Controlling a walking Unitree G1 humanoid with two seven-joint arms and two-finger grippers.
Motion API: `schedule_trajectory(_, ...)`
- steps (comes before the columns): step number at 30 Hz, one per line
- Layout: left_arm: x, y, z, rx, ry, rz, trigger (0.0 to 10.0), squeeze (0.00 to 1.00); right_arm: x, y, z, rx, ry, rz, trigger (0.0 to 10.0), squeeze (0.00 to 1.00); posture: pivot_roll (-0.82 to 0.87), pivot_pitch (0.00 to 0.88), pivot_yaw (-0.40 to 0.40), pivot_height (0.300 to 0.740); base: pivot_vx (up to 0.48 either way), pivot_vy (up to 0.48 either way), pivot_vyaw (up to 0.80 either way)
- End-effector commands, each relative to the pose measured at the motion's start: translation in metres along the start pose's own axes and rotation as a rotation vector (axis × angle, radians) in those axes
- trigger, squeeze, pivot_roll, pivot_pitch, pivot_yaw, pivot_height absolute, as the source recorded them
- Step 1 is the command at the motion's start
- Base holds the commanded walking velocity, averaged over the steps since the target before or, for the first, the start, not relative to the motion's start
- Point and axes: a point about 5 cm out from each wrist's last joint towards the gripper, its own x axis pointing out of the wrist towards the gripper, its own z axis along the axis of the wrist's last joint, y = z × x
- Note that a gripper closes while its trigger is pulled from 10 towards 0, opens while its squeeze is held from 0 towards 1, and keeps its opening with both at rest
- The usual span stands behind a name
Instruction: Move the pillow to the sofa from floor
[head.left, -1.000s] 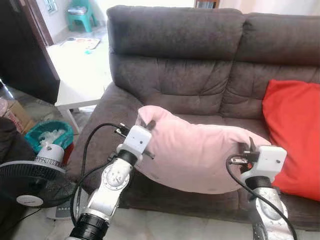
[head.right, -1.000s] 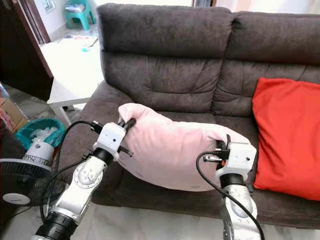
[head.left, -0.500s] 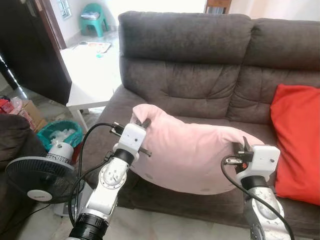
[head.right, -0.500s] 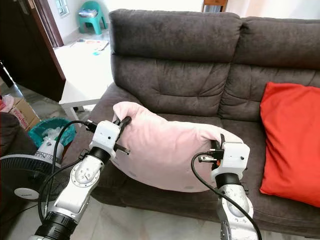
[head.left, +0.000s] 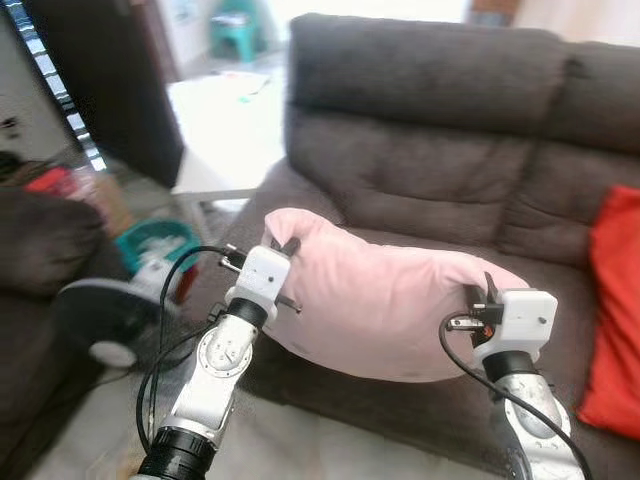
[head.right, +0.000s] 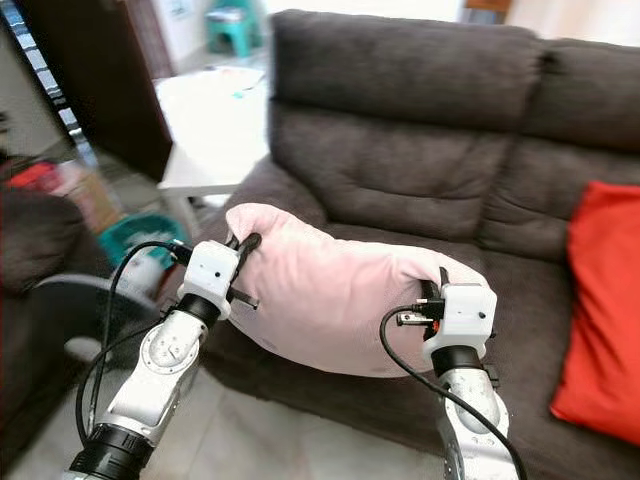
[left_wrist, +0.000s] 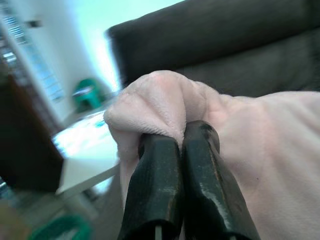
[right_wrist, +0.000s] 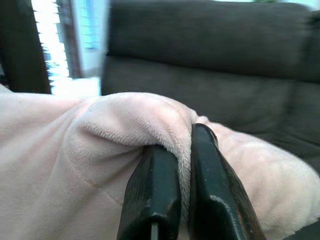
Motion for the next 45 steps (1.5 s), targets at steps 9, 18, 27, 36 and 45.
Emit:
schedule_trajectory(9, 0.0053, -0.0025, 0.0117, -0.004, -0.053, -0.005, 10.0, 0.0, 0.0047, 0.0026, 0.0139, -0.004, -0.073, 0.02, 10.0, 0.0, 0.02, 0.019, -0.004, 0.74, 0.0, 0.0, 0.0)
schedule_trajectory(18, 0.0051, -0.0025, 0.0123, -0.004, -0.055, -0.006, 10.0, 0.0, 0.0052, 0.0041, 0.0143, -0.009, -0.075, 0.025, 10.0, 0.0, 0.02, 0.021, -0.004, 0.74, 0.249, 0.0, 0.0)
schedule_trajectory(27, 0.005, -0.002, 0.0128, -0.005, -0.056, -0.002, 10.0, 0.0, 0.0057, 0.0041, 0.0146, -0.013, -0.076, 0.024, 10.0, 0.0, 0.02, 0.022, -0.003, 0.74, 0.275, 0.0, 0.0)
schedule_trajectory(36, 0.0052, -0.0018, 0.0129, -0.003, -0.056, -0.003, 10.0, 0.0, 0.0061, 0.0046, 0.0145, -0.014, -0.076, 0.027, 10.0, 0.0, 0.02, 0.021, -0.002, 0.74, 0.279, 0.0, 0.0)
schedule_trajectory(45, 0.005, -0.0019, 0.0127, -0.003, -0.055, -0.007, 10.0, 0.0, 0.0065, 0.0049, 0.0147, -0.015, -0.08, 0.025, 10.0, 0.0, 0.02, 0.021, -0.002, 0.74, 0.282, 0.0, 0.0)
